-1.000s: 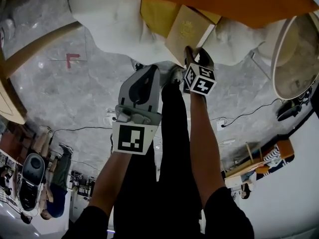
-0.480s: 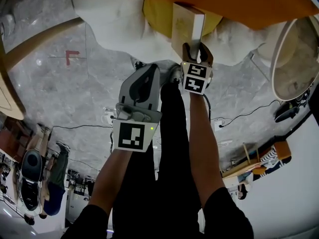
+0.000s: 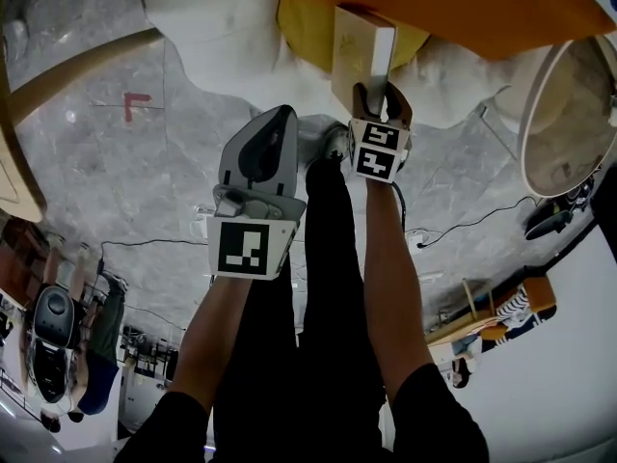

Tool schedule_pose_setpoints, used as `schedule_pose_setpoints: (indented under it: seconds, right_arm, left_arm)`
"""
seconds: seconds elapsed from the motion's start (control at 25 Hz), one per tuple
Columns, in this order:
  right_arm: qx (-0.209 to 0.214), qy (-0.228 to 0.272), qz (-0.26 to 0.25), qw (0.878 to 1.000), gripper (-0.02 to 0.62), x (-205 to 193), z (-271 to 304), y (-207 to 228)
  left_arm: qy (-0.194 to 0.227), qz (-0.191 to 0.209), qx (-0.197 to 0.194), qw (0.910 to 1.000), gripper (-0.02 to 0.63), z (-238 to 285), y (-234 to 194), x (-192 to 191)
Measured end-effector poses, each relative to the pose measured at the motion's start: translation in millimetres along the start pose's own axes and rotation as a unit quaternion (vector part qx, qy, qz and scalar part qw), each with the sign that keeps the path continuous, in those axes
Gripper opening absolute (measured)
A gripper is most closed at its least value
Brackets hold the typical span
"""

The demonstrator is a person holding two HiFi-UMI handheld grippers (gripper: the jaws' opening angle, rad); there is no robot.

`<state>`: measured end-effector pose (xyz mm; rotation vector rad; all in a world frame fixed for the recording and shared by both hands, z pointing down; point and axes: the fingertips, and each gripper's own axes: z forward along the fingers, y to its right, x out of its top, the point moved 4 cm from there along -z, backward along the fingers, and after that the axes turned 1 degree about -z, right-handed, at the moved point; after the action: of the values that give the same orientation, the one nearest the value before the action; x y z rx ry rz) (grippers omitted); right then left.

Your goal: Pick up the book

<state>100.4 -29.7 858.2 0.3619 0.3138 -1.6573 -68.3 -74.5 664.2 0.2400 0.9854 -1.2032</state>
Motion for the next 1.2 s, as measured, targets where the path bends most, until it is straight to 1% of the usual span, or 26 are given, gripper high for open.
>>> schedule_pose_setpoints:
  seconds: [0.24, 0.4, 0.52, 0.72, 0.84, 0.96, 1.2]
  right_arm:
    - [-0.001, 0.002, 0.002, 1.0, 0.227, 9, -21, 6]
    - [-0.002, 0.006, 0.006, 1.0, 0.227, 17, -46, 11]
    - [-0.002, 0.011, 0.008, 1.0, 0.227, 24, -69, 12]
    - [-0.003, 0.023, 0.009, 1.0, 0.227, 41, -113, 15]
    - [-0.004, 0.036, 0.007, 0.999, 0.227, 55, -143, 16]
    - [-0.007, 0.049, 0.004, 0.999, 0.227, 68, -175, 20]
    - [-0.011, 0.078, -0.006, 0.997, 0.227, 93, -244, 25]
  left_arm:
    - [0.011, 0.007, -0.001, 0.9999, 0.006, -7, 7, 18]
    - [0.027, 0.022, -0.009, 0.9994, 0.006, -15, 20, 44]
    - [0.035, 0.026, -0.01, 0.999, 0.006, -26, 31, 66]
    - [0.049, 0.034, 0.001, 0.9982, 0.006, -51, 43, 100]
    - [0.054, 0.047, 0.006, 0.9974, 0.006, -68, 50, 117]
    - [0.061, 0.06, 0.007, 0.9963, 0.006, -86, 64, 136]
    - [0.08, 0.071, 0.0, 0.9942, 0.006, -123, 98, 174]
